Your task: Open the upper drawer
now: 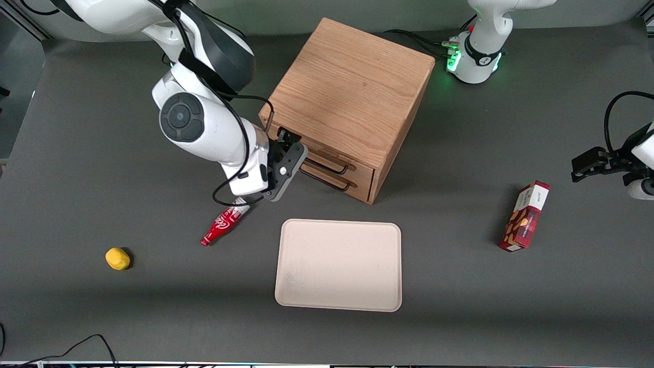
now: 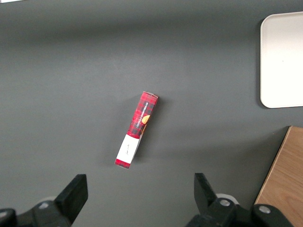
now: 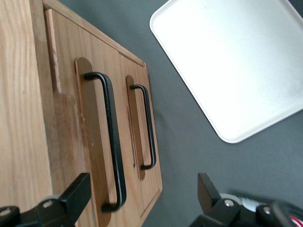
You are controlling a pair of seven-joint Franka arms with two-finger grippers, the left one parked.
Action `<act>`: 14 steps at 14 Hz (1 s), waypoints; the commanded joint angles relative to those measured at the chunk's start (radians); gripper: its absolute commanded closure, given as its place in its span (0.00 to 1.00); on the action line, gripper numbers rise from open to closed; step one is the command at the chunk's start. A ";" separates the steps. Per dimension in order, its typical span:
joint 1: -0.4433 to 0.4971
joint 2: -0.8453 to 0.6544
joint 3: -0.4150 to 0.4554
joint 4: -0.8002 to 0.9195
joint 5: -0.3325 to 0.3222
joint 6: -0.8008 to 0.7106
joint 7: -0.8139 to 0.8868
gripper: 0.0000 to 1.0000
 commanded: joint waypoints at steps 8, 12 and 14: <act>0.029 0.071 0.027 -0.025 -0.008 0.088 -0.022 0.00; 0.027 0.075 0.027 -0.034 -0.008 0.095 -0.054 0.00; 0.023 0.086 0.027 -0.036 -0.008 0.098 -0.058 0.00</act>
